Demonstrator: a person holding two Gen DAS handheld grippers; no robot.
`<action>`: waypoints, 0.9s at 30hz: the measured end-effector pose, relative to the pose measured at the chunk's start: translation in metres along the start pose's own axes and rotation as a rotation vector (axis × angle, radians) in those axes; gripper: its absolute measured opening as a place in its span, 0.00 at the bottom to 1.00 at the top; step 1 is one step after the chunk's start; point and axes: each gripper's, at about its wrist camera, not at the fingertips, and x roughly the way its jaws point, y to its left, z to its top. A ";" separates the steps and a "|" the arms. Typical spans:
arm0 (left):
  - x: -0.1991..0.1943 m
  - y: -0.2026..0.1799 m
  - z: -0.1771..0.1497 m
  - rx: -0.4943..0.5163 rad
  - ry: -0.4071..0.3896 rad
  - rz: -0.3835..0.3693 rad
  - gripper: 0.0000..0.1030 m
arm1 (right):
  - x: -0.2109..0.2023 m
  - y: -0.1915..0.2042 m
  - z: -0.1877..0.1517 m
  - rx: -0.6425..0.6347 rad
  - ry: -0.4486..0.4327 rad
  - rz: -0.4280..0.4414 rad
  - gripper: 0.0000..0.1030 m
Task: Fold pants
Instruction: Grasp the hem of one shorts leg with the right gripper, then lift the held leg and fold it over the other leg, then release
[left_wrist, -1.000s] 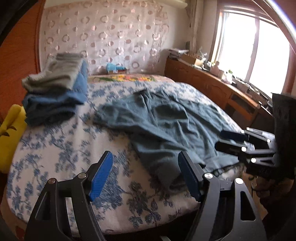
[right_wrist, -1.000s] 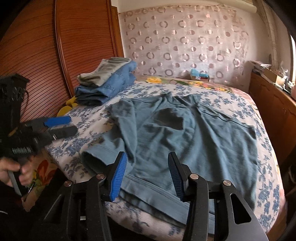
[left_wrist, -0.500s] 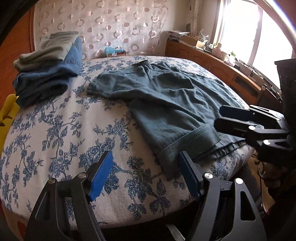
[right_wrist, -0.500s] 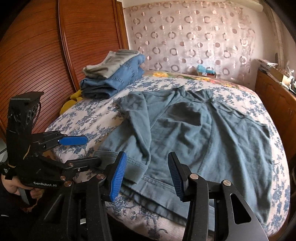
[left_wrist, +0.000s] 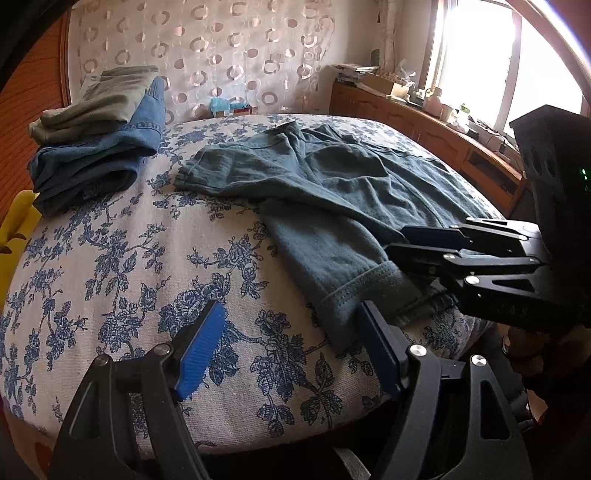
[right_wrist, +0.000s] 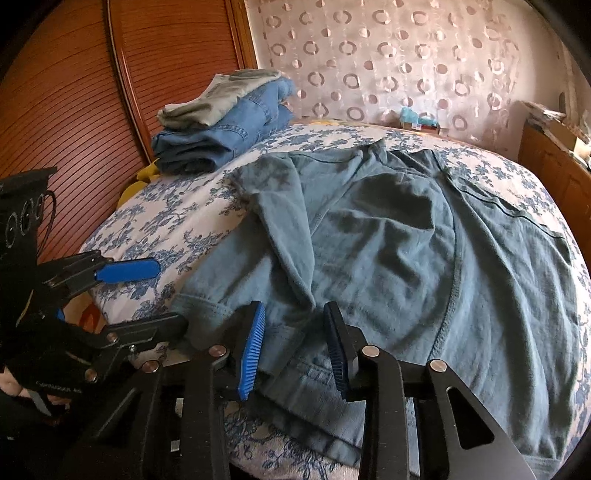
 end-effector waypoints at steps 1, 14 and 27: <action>0.000 0.000 0.000 0.000 -0.001 0.000 0.73 | 0.001 0.000 0.001 -0.002 0.001 -0.002 0.33; -0.014 0.003 0.007 -0.036 -0.045 -0.015 0.74 | -0.013 0.004 0.004 -0.031 -0.075 -0.027 0.03; -0.028 -0.010 0.038 -0.019 -0.103 -0.031 0.74 | -0.084 -0.012 -0.002 -0.034 -0.212 -0.121 0.02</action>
